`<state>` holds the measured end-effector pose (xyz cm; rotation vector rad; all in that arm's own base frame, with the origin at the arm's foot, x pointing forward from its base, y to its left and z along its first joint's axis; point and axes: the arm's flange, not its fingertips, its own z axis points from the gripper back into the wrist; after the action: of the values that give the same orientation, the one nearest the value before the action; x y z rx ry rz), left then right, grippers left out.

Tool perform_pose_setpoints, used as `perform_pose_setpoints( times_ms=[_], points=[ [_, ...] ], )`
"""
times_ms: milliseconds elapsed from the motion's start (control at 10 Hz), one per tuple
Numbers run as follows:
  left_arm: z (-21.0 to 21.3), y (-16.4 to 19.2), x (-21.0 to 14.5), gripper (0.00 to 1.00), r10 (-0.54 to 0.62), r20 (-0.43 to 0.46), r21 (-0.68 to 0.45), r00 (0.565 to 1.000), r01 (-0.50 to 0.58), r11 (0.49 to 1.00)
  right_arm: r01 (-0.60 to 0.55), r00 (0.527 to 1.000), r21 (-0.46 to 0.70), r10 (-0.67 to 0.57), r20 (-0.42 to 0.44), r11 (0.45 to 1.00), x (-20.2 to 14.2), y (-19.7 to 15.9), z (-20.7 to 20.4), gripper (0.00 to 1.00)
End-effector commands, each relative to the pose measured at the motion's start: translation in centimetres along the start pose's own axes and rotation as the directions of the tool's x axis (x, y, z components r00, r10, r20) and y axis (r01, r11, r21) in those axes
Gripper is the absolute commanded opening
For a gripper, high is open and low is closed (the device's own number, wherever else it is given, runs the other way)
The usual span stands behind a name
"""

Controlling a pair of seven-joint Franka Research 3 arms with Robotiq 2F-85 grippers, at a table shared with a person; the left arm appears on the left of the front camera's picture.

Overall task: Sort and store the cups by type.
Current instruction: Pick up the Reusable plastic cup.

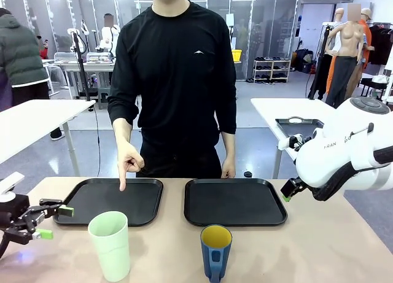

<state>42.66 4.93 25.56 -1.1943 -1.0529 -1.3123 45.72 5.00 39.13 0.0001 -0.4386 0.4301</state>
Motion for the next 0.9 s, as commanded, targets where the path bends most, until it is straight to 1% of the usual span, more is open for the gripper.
perform_pose_setpoints(
  times_ms=[0, 100, 300, 400, 600, 800],
  points=[
    [-1.5, 0.1, -1.0, 1.00, -0.060, -0.008, -0.001, 0.998, 0.060, 0.998, 0.008, 1.000, 0.005, -0.008, 0.003, 1.000, 0.0, -0.1, 0.0, 1.00],
    [-2.9, 0.4, -1.2, 1.00, -0.058, -0.010, -0.006, 0.998, 0.058, 0.998, 0.008, 1.000, 0.005, -0.008, 0.003, 1.000, 0.0, -0.1, 0.0, 1.00],
    [-5.2, 0.6, -1.1, 1.00, -0.068, 0.011, -0.087, 0.998, 0.069, 0.994, 0.008, 1.000, 0.005, -0.008, 0.003, 1.000, 0.0, -0.1, 0.0, 1.00],
    [-6.4, 0.8, -1.1, 1.00, -0.071, -0.009, -0.114, 0.997, 0.070, 0.991, 0.008, 1.000, 0.005, -0.008, 0.003, 1.000, 0.0, -0.1, 0.0, 1.00],
    [-8.4, 0.9, -1.2, 1.00, -0.065, -0.013, -0.202, 0.998, 0.061, 0.977, 0.008, 1.000, 0.005, -0.008, 0.003, 1.000, 0.0, -0.1, 0.0, 1.00],
    [-9.6, 0.8, -1.6, 1.00, -0.049, -0.038, -0.244, 0.998, 0.038, 0.969, 0.008, 1.000, 0.005, -0.008, 0.003, 1.000, 0.0, -0.1, 0.0, 1.00]
  ],
)
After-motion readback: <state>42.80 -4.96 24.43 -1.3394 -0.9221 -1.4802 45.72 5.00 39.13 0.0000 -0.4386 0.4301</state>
